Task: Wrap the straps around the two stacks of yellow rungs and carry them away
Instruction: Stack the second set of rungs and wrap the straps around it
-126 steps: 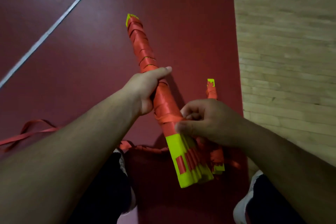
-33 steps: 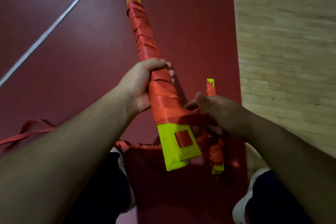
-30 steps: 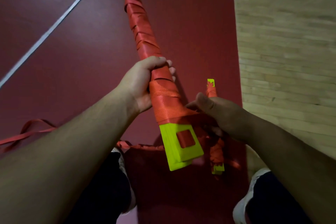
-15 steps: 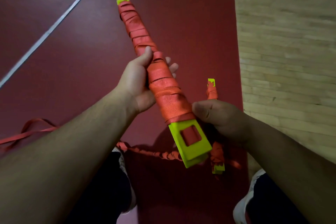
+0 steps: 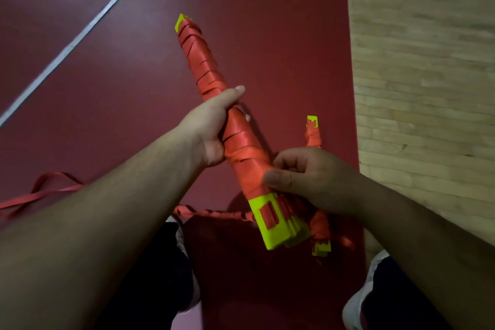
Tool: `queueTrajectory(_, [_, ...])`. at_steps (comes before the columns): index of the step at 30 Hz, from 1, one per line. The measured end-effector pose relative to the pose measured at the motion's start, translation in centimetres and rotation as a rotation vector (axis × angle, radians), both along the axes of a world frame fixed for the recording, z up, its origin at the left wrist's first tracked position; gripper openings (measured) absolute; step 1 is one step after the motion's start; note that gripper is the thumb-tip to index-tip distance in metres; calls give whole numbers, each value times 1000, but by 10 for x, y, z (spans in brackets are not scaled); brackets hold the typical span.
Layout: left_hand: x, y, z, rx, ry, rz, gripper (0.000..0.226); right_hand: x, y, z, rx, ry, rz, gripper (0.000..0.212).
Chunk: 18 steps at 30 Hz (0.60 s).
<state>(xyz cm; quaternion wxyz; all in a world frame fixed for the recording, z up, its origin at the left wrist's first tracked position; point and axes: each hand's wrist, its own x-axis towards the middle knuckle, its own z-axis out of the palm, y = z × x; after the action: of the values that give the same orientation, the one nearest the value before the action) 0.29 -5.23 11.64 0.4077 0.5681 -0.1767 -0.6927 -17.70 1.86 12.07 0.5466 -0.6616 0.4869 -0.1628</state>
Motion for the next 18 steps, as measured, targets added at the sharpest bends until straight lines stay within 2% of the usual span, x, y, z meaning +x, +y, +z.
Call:
queueTrajectory(3, [1, -2, 0, -26, 91, 24, 18, 0, -1, 0, 25, 63, 29, 64])
queueTrajectory(6, [0, -1, 0, -60, 141, 36, 15, -2, 2, -2, 140, 72, 71, 104])
queueTrajectory(9, [1, -1, 2, -46, 235, 62, 17, -7, 4, -6, 384, -187, 8, 121])
queueTrajectory(11, [2, 0, 3, -47, 294, 73, 21, -9, 4, -5, 465, -287, -49, 126])
queueTrajectory(13, [2, 0, 4, -55, 343, 75, 23, -8, 5, -3, 510, -350, -61, 121])
queueTrajectory(15, [0, 1, 5, -53, 369, 58, 26, -7, 3, -2, 516, -405, -60, 100])
queueTrajectory(17, [1, 0, 5, -37, 279, -8, 30, -5, 4, 1, 483, -443, -33, 74])
queueTrajectory(18, [3, -3, 3, -32, 194, -69, 35, -5, 3, 2, 464, -439, -35, 68])
